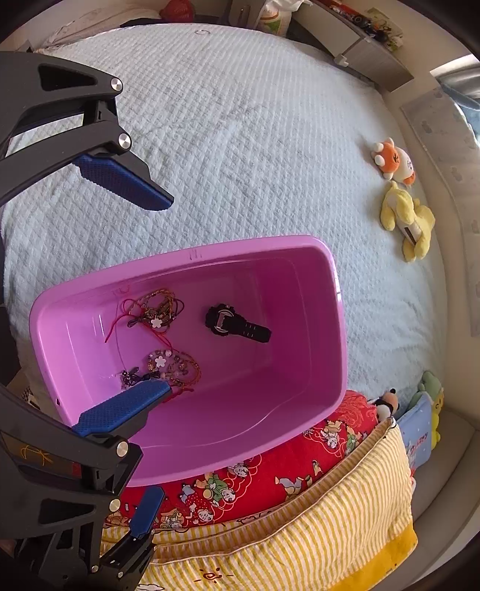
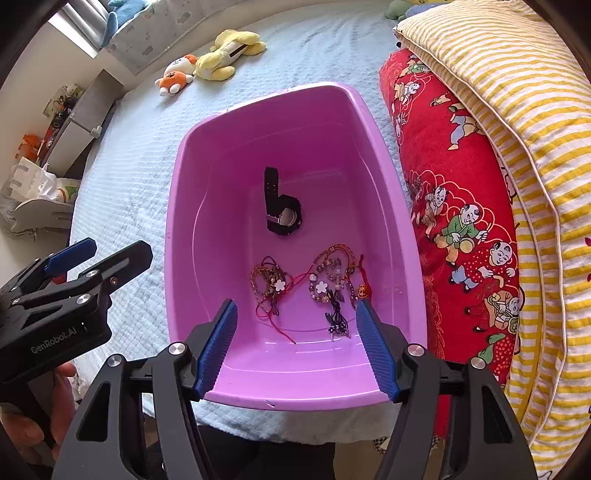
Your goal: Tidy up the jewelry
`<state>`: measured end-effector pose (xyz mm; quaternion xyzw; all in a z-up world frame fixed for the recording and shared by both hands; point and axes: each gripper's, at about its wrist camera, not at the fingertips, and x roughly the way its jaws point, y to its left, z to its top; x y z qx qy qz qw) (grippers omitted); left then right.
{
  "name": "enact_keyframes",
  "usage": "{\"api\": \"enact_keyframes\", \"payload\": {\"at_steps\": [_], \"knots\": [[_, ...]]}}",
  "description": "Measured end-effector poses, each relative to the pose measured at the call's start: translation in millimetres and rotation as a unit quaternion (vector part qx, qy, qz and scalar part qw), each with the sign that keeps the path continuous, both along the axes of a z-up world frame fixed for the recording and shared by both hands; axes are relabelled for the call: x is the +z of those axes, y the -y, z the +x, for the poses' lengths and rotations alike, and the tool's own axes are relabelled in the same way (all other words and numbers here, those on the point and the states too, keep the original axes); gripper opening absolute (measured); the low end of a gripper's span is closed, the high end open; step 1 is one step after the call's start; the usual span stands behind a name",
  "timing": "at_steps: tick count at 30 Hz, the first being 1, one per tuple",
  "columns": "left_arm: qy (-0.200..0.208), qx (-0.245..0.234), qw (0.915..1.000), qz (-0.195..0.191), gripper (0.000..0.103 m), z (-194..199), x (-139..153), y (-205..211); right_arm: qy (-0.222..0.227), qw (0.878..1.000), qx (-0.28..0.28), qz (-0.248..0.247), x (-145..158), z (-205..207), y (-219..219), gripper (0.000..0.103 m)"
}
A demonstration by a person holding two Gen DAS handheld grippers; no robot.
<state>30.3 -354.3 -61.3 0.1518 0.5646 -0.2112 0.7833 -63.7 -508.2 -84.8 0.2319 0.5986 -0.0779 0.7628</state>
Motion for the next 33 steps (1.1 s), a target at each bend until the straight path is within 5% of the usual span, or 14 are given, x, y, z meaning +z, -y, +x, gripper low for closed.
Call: {"api": "enact_keyframes", "payload": {"at_steps": [33], "knots": [[0.001, -0.027, 0.9996, 0.002, 0.091, -19, 22, -23, -0.025, 1.0, -0.01, -0.005, 25, -17, -39, 0.068]]}}
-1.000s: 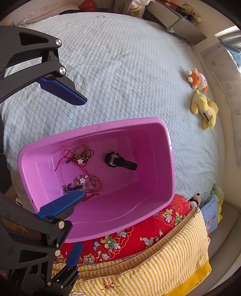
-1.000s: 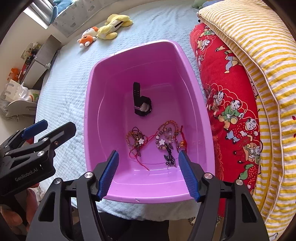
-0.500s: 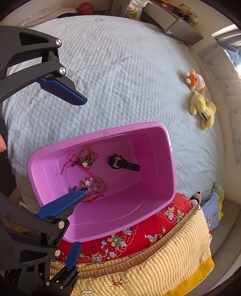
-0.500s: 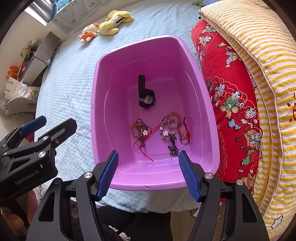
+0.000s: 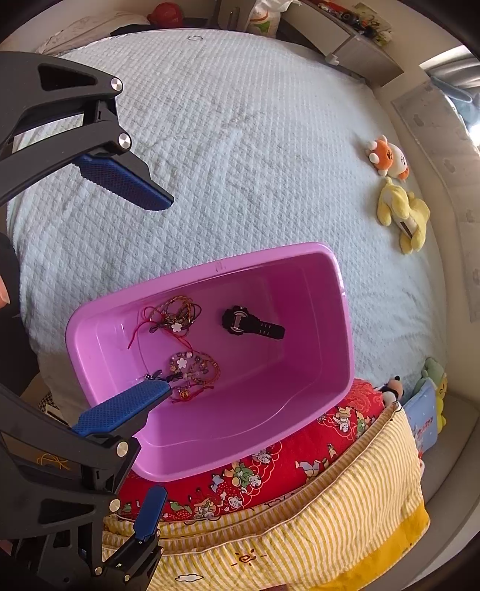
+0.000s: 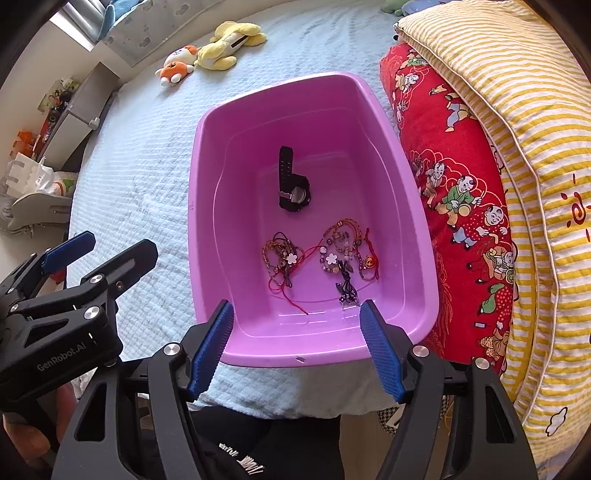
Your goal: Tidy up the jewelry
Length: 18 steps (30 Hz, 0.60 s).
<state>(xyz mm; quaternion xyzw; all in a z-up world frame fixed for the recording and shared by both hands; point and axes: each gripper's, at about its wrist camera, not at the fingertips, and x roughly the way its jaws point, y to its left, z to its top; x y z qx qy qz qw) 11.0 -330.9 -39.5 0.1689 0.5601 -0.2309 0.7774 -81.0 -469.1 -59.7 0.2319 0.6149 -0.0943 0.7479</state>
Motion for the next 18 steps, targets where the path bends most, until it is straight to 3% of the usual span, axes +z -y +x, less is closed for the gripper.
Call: {"api": "enact_keyframes", "payload": {"at_steps": [18], "knots": [[0.004, -0.003, 1.0, 0.0, 0.091, -9, 2, -5, -0.001, 1.0, -0.005, -0.002, 5, -11, -10, 0.068]]}}
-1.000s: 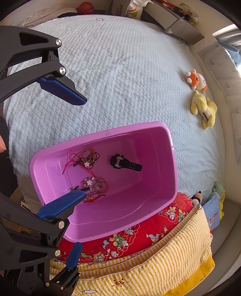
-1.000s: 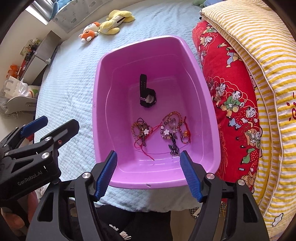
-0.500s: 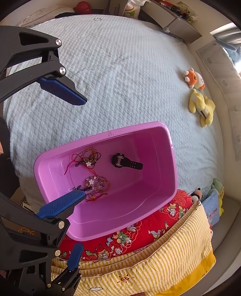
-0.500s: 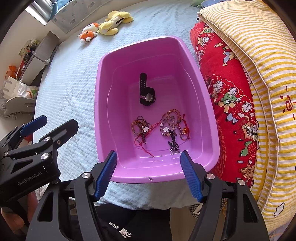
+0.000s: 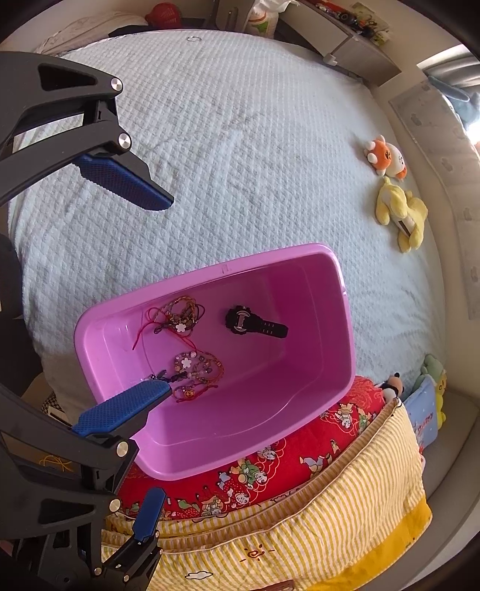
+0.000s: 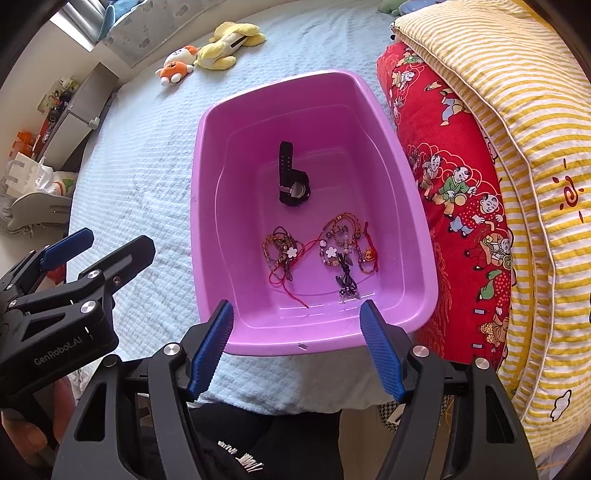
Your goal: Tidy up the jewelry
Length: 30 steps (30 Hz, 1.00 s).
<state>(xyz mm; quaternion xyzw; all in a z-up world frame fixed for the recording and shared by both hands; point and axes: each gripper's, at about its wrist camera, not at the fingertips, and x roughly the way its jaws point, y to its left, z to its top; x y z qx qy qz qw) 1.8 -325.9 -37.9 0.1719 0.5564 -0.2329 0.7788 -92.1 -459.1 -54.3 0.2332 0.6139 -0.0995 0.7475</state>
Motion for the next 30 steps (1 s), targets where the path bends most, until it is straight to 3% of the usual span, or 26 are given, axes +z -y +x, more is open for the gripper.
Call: {"api": "enact_keyframes", "payload": {"at_steps": [18, 30], "knots": [[-0.006, 0.003, 1.0, -0.007, 0.094, 1.5, -1.6, -4.0, -0.004, 1.0, 0.003, 0.006, -3.9, 0.1, -1.1, 0.068], [-0.025, 0.003, 0.9996, 0.01, 0.097, 2.5, -8.7, -0.9, -0.006, 1.0, 0.005, 0.003, -6.2, 0.4, -0.7, 0.068]]}}
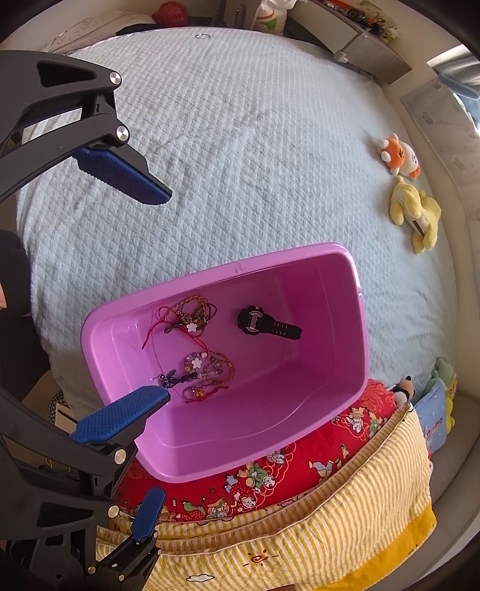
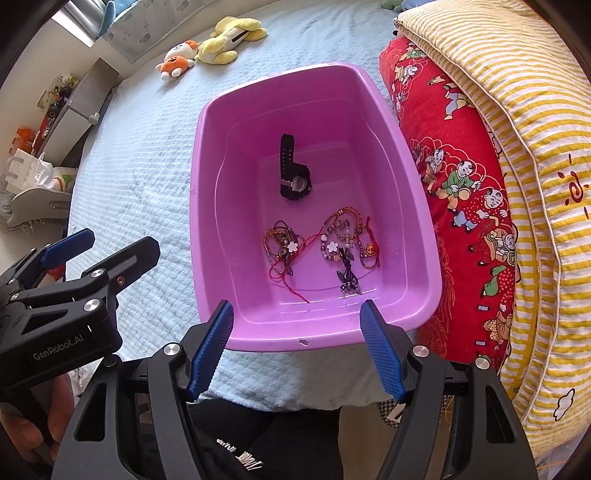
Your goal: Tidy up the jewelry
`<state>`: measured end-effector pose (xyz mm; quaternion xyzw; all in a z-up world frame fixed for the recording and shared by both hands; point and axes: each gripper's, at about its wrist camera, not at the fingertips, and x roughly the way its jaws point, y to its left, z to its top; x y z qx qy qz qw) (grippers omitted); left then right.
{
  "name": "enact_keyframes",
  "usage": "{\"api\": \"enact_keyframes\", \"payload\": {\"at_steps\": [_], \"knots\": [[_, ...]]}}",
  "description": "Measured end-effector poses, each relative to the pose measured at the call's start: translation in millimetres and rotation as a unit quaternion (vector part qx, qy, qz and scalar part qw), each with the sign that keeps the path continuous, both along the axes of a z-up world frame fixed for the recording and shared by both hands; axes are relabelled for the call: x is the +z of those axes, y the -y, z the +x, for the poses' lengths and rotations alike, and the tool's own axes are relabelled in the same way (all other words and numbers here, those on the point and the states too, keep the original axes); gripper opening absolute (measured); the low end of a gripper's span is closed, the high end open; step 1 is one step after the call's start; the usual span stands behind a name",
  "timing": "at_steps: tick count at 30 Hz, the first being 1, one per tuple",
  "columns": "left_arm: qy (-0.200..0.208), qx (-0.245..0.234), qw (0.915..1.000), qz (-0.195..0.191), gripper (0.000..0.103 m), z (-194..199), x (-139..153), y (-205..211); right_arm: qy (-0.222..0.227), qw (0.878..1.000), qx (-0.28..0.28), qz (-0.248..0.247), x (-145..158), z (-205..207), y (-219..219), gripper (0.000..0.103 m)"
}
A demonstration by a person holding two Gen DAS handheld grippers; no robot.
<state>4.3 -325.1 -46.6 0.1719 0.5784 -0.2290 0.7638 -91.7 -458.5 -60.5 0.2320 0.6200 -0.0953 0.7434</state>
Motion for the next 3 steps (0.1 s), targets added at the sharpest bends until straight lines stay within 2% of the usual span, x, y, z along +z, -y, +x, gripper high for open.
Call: {"api": "enact_keyframes", "payload": {"at_steps": [3], "knots": [[0.0, -0.001, 1.0, 0.001, 0.097, -0.2, 0.0, 0.4, 0.0, 1.0, 0.001, 0.0, 0.1, 0.1, 0.2, 0.068]]}}
